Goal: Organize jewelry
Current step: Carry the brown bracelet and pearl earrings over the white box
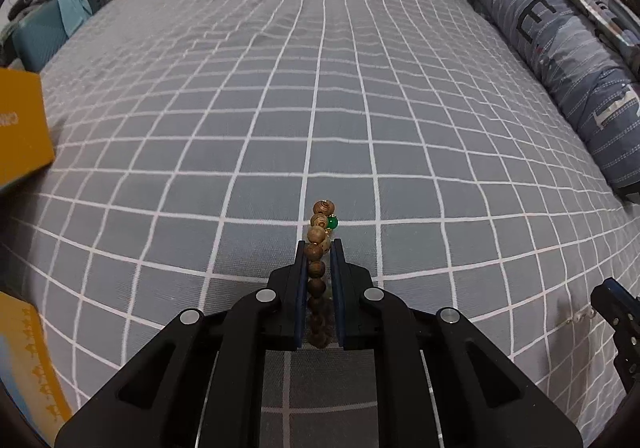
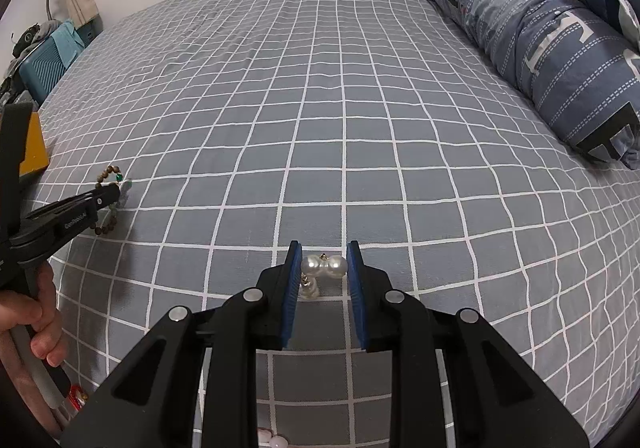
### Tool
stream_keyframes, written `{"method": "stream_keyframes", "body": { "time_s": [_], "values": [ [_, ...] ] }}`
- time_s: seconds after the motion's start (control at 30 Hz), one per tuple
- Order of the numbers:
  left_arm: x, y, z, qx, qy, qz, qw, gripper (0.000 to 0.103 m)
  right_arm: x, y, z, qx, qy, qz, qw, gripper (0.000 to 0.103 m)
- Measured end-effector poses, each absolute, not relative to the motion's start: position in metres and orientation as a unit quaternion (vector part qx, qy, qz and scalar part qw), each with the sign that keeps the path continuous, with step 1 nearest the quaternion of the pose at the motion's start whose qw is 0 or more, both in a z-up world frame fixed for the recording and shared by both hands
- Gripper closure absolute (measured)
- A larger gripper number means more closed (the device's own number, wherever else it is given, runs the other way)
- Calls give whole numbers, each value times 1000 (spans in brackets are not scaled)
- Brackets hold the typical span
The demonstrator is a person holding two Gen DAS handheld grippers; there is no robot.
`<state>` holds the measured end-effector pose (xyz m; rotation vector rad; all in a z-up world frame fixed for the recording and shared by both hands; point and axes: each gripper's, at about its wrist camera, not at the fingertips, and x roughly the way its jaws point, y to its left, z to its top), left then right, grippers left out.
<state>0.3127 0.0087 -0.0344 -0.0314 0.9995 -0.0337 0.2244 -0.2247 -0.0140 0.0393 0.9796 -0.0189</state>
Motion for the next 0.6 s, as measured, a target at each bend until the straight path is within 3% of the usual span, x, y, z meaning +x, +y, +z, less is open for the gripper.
{"method": "stream_keyframes", "body": {
  "time_s": [0.6],
  "values": [
    [266, -7, 32, 7, 436, -32, 899, 93, 195, -220, 31, 22, 442, -3, 897, 81]
  ]
}}
